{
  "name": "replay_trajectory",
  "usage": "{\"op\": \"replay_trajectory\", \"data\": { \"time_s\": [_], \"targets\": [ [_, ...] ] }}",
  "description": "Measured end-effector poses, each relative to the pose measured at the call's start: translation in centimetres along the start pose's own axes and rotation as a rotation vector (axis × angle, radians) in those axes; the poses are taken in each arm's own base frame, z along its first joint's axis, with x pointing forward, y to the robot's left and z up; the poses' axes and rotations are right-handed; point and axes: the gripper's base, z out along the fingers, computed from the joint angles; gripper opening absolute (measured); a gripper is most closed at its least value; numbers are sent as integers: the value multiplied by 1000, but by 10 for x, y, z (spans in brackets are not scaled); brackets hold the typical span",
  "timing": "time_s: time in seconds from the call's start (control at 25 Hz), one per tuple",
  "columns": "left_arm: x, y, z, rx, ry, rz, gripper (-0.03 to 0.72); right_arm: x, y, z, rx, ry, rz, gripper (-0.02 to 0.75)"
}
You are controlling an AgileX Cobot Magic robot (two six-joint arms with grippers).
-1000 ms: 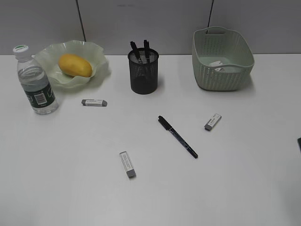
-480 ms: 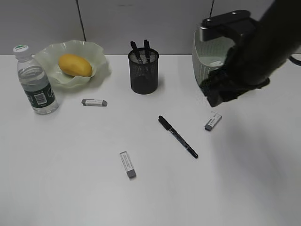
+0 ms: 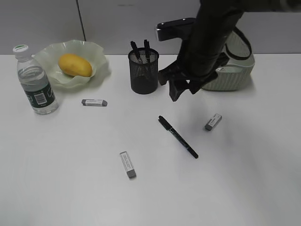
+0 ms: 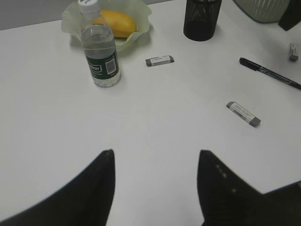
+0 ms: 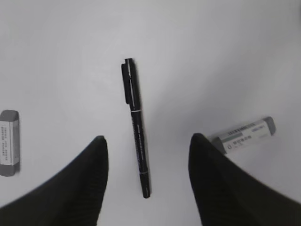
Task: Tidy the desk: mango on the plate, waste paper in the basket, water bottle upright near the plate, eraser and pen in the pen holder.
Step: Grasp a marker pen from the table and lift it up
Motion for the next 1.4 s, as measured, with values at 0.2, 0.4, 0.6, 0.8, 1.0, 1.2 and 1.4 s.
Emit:
{"op": "replay_trajectory", "data": {
  "time_s": [0.2,0.4,0.6,0.8,1.0,1.2,1.4],
  "targets": [
    [0,0,0,0,0,-1,408,-9,15,27,-11,50,-29,439],
    [0,0,0,0,0,-1,407,-12,18,58,15,123,-61,439],
    [0,0,0,0,0,-2,403,-19,18,74,22,129,-68,439],
    [0,0,0,0,0,-2,396,-19,18,90,29,147,-72,439],
    [0,0,0,0,0,-2,389,-15,17,102,34,176,-75,432],
    [0,0,0,0,0,-2,388,-14,17,110,36,190,-75,415],
    [0,0,0,0,0,-2,382,-11,16,118,36,207,-75,379]
  ]
}}
